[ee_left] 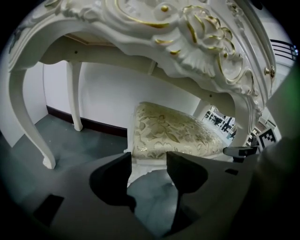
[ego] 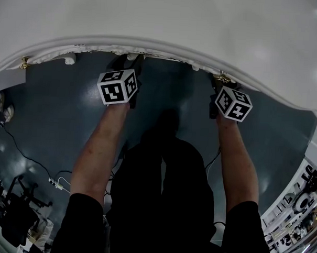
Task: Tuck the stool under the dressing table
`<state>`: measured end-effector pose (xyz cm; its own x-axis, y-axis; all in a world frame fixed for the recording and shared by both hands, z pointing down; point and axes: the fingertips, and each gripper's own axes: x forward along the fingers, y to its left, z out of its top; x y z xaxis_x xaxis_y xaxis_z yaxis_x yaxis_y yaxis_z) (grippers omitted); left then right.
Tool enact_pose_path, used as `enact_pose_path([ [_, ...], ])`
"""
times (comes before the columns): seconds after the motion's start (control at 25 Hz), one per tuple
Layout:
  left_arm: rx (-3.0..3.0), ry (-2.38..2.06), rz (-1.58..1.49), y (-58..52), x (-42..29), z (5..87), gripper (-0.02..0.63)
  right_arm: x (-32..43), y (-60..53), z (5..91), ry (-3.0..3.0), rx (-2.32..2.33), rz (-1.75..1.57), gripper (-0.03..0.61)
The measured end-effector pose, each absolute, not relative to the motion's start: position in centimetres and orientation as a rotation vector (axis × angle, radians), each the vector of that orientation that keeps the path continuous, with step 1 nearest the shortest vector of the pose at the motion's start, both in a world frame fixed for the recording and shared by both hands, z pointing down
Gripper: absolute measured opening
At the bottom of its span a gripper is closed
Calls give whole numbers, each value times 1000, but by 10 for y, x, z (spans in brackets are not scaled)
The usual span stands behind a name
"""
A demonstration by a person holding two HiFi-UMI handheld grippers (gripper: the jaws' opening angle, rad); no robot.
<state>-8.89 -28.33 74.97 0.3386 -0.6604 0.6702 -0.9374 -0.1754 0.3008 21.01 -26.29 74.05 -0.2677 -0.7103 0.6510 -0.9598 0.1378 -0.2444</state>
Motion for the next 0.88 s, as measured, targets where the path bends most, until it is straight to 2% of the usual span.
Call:
enact_pose_path([
  [0.2,1915,-1433,554,-264,-91,730,235,214,-241,716,-2048,1574,942,230],
  [0.32,1930,-1444,566,-246,-90,711,170,212,-218,701,-2050,1540,966,222],
  [0.4,1942,-1414,576,-233,-84,695,167,209,-202,688,-2053,1524,988,206],
  [0.6,2004,-1353,642,-204,-64,642,161,204,-169,643,-2071,1480,1008,173],
  [0.88,2061,-1320,616,-163,-45,551,105,197,-140,554,-2142,1472,1009,147],
])
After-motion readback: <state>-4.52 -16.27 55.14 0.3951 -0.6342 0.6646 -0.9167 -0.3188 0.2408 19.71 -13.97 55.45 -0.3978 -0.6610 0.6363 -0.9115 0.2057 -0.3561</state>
